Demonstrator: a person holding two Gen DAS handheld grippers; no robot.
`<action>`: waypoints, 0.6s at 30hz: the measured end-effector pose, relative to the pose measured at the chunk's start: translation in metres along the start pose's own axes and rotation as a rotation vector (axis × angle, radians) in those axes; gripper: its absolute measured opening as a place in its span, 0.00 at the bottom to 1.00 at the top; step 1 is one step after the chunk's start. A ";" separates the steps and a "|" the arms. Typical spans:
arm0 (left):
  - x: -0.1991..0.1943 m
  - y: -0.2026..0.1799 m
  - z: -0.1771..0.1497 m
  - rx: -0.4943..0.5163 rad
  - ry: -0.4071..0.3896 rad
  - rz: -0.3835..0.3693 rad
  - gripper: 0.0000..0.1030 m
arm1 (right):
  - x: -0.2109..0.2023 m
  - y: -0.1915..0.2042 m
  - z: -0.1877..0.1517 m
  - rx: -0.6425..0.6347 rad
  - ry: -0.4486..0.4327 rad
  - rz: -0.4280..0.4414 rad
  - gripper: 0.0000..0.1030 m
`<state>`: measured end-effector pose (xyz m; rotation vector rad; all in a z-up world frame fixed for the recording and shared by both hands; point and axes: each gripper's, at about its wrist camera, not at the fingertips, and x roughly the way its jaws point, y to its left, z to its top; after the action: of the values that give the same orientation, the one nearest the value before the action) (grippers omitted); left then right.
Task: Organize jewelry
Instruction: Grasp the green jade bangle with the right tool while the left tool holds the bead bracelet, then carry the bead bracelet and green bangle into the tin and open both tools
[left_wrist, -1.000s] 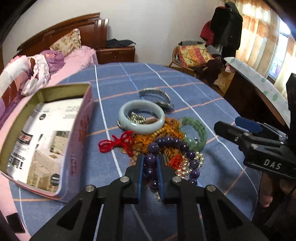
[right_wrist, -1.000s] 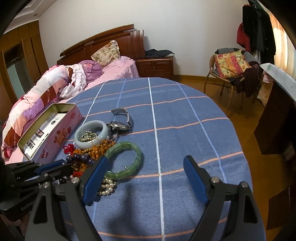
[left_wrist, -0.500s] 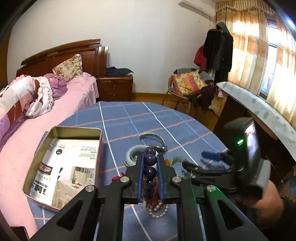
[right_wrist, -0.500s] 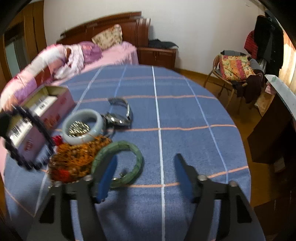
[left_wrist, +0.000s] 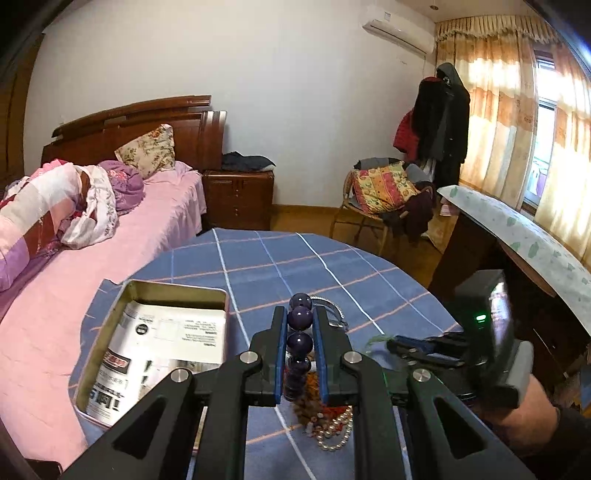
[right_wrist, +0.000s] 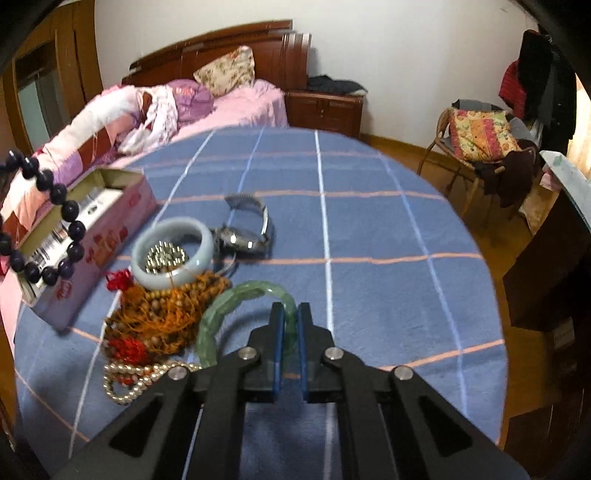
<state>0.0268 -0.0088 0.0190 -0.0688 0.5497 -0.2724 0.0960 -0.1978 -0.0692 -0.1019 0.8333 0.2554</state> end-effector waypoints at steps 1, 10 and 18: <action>-0.001 0.004 0.002 -0.005 -0.006 0.008 0.13 | -0.003 0.001 0.003 0.000 -0.011 0.001 0.08; -0.012 0.036 0.009 -0.036 -0.034 0.086 0.13 | -0.018 0.023 0.030 -0.031 -0.079 0.070 0.08; -0.014 0.075 0.008 -0.078 -0.029 0.171 0.13 | -0.013 0.059 0.054 -0.076 -0.097 0.181 0.08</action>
<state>0.0371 0.0672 0.0227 -0.1005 0.5338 -0.0829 0.1108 -0.1330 -0.0225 -0.0851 0.7369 0.4592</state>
